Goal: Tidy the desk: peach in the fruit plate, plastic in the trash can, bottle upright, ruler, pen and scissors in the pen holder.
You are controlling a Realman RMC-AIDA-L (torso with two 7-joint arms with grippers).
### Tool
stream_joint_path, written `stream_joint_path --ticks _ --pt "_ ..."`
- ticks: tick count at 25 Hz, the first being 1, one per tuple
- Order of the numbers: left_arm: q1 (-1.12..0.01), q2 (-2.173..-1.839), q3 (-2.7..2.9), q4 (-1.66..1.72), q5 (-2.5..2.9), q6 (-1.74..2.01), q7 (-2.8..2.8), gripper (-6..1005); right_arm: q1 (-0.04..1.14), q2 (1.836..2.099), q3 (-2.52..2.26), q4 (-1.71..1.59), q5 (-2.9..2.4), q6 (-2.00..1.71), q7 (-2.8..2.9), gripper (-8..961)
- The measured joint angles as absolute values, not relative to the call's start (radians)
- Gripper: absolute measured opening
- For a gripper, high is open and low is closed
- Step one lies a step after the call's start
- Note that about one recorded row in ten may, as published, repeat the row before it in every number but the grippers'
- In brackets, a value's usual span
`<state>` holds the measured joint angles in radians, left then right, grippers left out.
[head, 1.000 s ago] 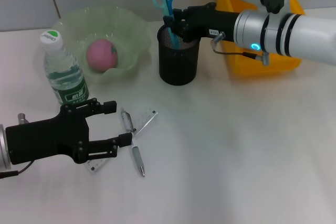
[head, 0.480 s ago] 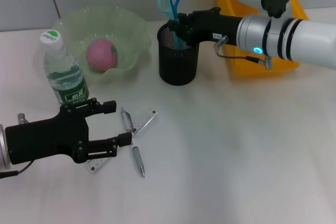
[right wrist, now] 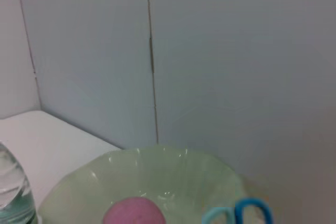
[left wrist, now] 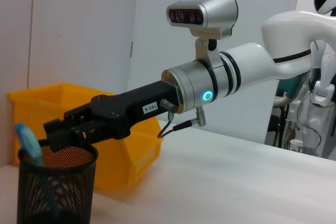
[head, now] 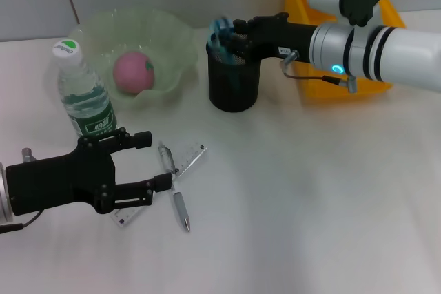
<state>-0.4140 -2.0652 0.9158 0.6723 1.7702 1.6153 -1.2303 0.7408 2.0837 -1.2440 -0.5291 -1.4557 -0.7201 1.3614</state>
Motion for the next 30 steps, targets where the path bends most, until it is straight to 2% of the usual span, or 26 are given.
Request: stream_joint_path --ticks 2,13,18,26,30 --pt "-0.414 -2.065 0.915 0.672 1.770 1.615 -1.230 840 0.741 2.083 -1.247 -0.529 -1.456 -0.722 1.361 292" --pt "-0.417 -2.063 0.914 0.676 1.770 1.616 -1.230 839 0.724 2.081 -1.235 -0.554 -1.447 -0.755 1.377 725" --pt "-0.417 -2.062 0.914 0.677 1.769 1.617 -1.230 838 0.680 2.082 -1.234 -0.614 -1.445 -0.790 1.434 756" --pt "-0.411 -2.062 0.914 0.671 1.769 1.620 -1.234 837 0.540 2.074 -1.196 -0.737 -1.443 -1.010 1.488 788" --pt "-0.412 -2.063 0.914 0.668 1.768 1.623 -1.250 837 0.488 2.038 -1.162 -0.737 -1.455 -1.208 1.488 787"
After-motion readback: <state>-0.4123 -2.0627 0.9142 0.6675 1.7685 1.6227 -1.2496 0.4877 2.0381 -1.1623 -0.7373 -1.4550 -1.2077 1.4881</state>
